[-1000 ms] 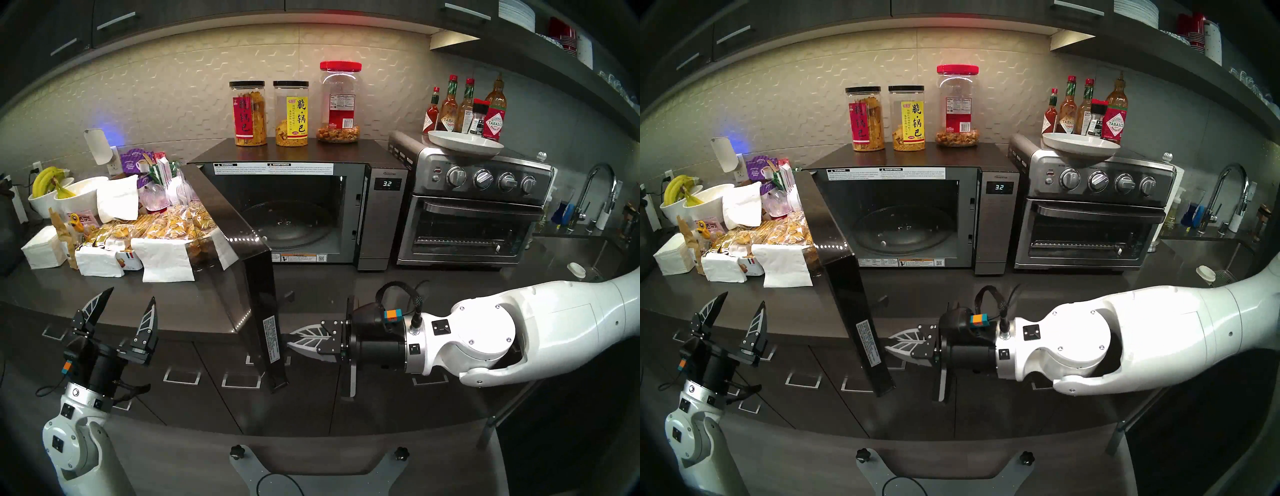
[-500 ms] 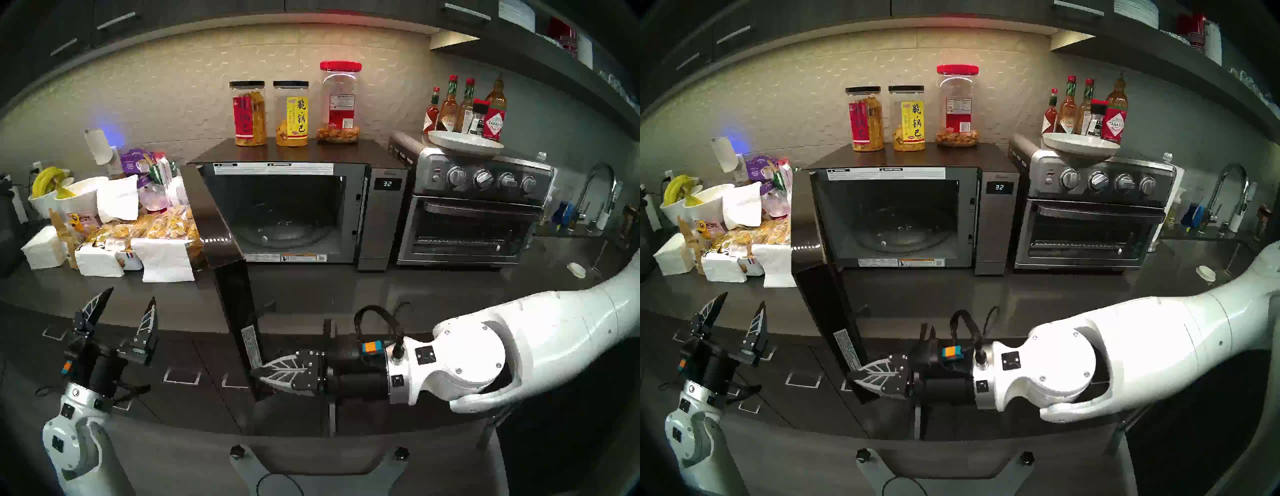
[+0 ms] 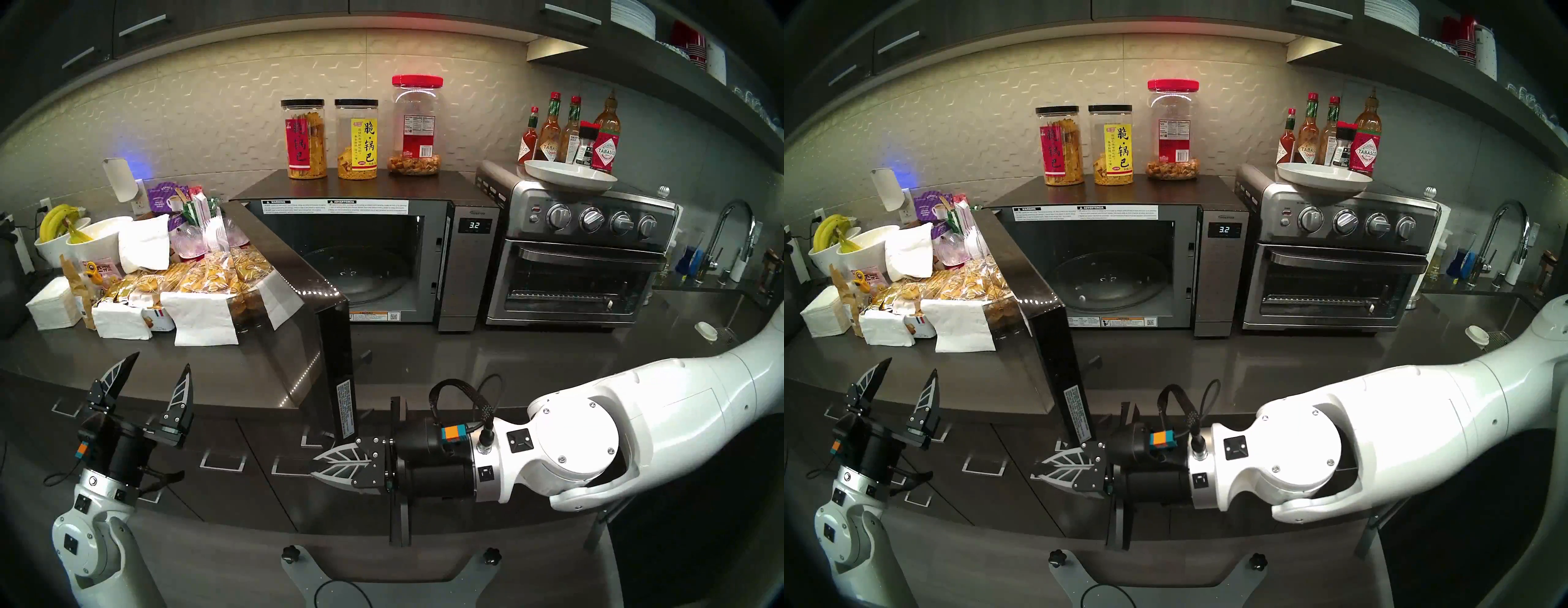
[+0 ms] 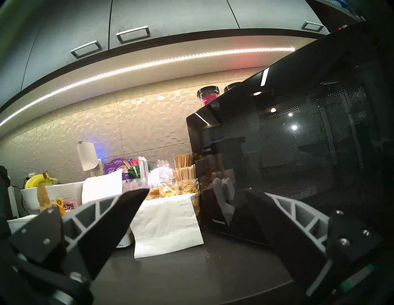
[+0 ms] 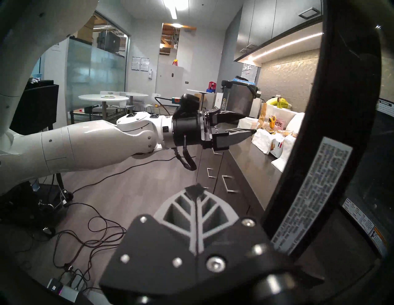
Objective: Open the microwave, put the plate inside, and close the door
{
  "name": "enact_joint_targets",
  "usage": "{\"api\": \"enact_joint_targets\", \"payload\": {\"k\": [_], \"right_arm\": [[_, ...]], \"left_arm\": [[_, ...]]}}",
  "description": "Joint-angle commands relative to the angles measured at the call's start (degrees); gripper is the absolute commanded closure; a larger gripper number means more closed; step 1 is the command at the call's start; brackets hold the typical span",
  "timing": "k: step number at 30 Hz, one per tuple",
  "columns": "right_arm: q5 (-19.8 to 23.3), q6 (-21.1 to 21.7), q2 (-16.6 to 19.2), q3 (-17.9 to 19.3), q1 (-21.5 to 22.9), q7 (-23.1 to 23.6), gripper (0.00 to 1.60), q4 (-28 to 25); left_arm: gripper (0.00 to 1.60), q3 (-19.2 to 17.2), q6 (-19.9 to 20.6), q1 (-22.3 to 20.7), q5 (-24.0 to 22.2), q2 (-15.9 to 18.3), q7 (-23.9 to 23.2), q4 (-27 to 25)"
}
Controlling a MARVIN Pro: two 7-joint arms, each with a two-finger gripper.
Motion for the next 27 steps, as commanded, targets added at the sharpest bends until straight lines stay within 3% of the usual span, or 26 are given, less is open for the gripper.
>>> {"api": "enact_joint_targets", "payload": {"k": [1, 18, 27], "right_arm": [[0.95, -0.89, 3.85, 0.24, 1.91, 1.71, 1.6, 1.03], [5.12, -1.67, 14.38, 0.23, 6.16, 13.14, 1.6, 7.93], [8.47, -1.12, 16.85, 1.4, 7.7, 19.46, 1.6, 13.27]], "left_arm": [[0.0, 0.0, -0.06, 0.02, -0.11, -0.05, -0.03, -0.92], [0.0, 0.0, -0.09, -0.01, -0.12, -0.03, -0.04, -0.87], [0.0, 0.0, -0.08, 0.0, -0.12, -0.04, -0.04, -0.9]]}}
